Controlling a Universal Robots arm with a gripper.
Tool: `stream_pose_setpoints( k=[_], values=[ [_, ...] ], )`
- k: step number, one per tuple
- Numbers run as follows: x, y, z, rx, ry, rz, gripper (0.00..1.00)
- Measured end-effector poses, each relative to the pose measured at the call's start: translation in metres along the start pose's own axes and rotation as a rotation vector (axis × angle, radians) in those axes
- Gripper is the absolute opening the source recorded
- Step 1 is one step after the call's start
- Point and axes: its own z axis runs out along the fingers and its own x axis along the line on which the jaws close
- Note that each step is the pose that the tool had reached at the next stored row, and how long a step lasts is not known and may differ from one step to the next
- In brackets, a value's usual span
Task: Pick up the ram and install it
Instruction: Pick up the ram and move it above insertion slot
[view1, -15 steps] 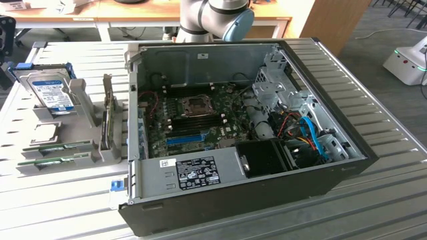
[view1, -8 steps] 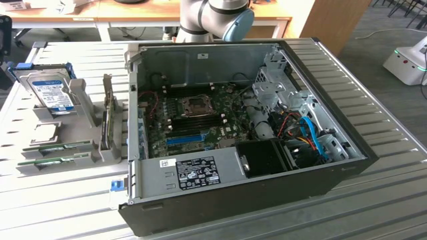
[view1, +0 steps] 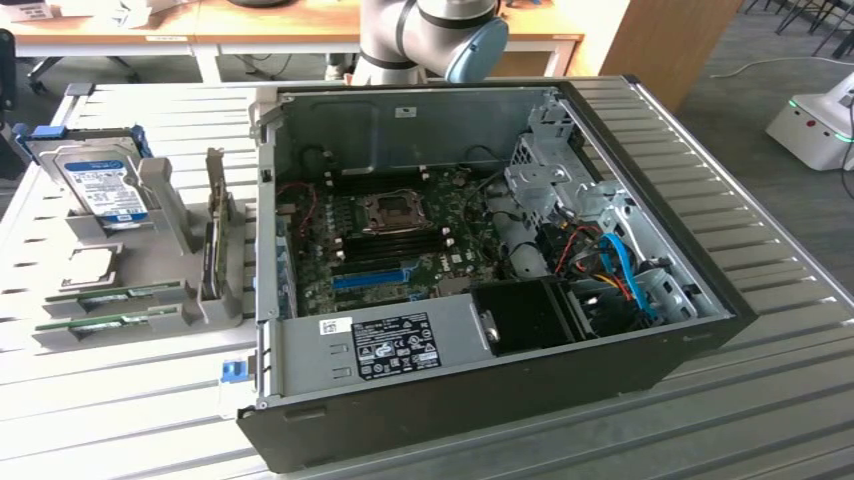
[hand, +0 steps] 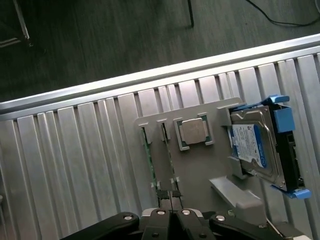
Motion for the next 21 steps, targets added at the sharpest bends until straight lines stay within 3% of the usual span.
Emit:
stream_pose_setpoints(
  k=[4, 15, 21],
  values=[
    [0.0, 0.0, 0.0, 0.0, 0.0013, -0.047, 0.11],
    [0.0, 0.0, 0.0, 0.0001, 0.0013, -0.049, 0.11],
    [0.0, 0.0, 0.0, 0.0001, 0.0022, -0.08, 0.11]
  ],
)
